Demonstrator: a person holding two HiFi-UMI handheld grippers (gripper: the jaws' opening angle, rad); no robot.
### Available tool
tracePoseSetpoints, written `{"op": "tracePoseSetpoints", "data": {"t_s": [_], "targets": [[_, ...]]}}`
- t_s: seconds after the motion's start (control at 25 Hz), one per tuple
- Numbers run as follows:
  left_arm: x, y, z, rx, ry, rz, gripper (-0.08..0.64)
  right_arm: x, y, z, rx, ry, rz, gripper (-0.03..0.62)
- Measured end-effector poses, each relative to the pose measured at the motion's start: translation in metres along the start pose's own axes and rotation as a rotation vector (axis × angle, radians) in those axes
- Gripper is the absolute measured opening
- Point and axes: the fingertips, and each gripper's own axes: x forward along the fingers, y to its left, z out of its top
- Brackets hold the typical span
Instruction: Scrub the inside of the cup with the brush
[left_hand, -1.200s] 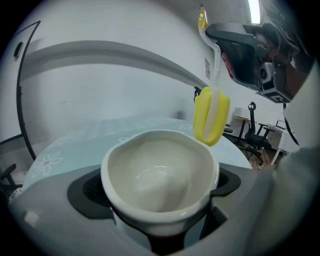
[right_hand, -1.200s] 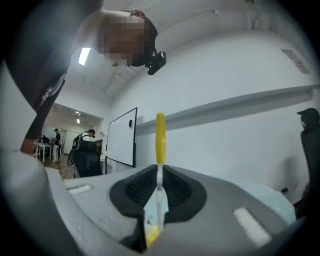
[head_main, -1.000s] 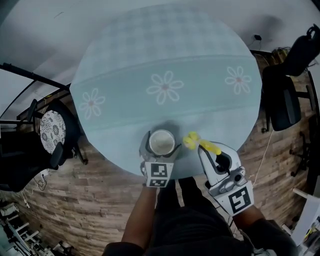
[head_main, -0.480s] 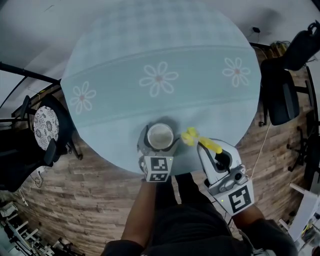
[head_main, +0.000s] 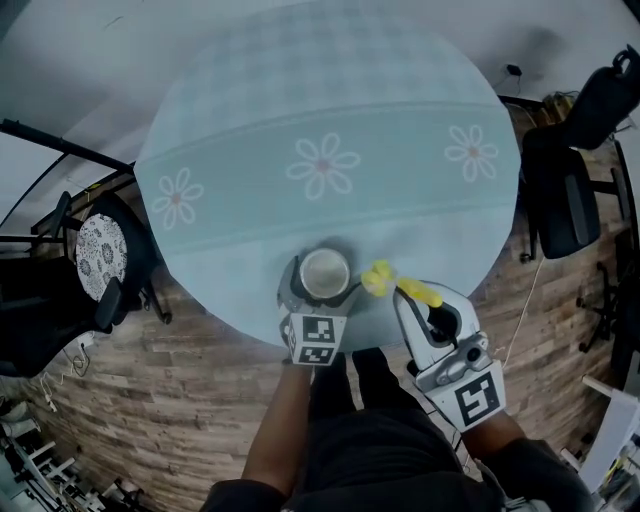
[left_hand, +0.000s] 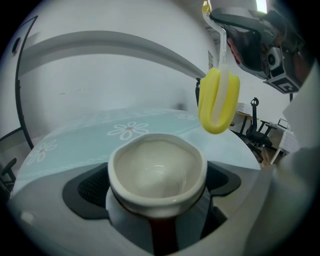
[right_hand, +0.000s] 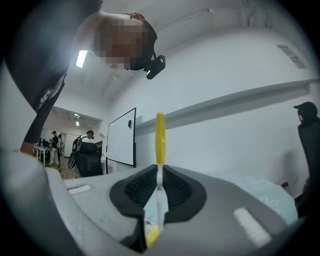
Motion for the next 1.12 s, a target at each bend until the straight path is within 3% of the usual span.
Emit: {"op": "tracePoseSetpoints", "data": {"t_s": [0.16, 0.32, 0.44, 0.6, 0.8, 0.96, 1.12], "targets": [[-0.040, 0.003, 0.016, -0.002, -0.041, 0.026, 0.577, -0.006, 0.007, 0.024, -0.015, -0.032, -0.004, 0.037], [-0.101, 0.008, 0.067, 0.041, -0.165, 0.077, 0.571, -0.010, 0.024, 0.069, -0.051, -0.114, 0.011, 0.037], [-0.151, 0.012, 0.116, 0.075, -0.288, 0.115, 0.443, -0.018, 0.039, 0.098, -0.053, -0.137, 0.004, 0.037], [-0.207, 0.019, 0.172, 0.058, -0.427, 0.156, 0.258, -0.025, 0.061, 0.137, -0.120, -0.175, 0.012, 0.037], [-0.249, 0.022, 0.222, 0.116, -0.507, 0.224, 0.155, -0.032, 0.081, 0.178, -0.140, -0.241, 0.025, 0.037], [-0.268, 0.028, 0.255, 0.154, -0.549, 0.242, 0.012, -0.028, 0.093, 0.199, -0.169, -0.282, 0.055, 0.037], [-0.276, 0.021, 0.265, 0.105, -0.554, 0.194, 0.006, -0.032, 0.094, 0.206, -0.206, -0.283, 0.057, 0.037]]}}
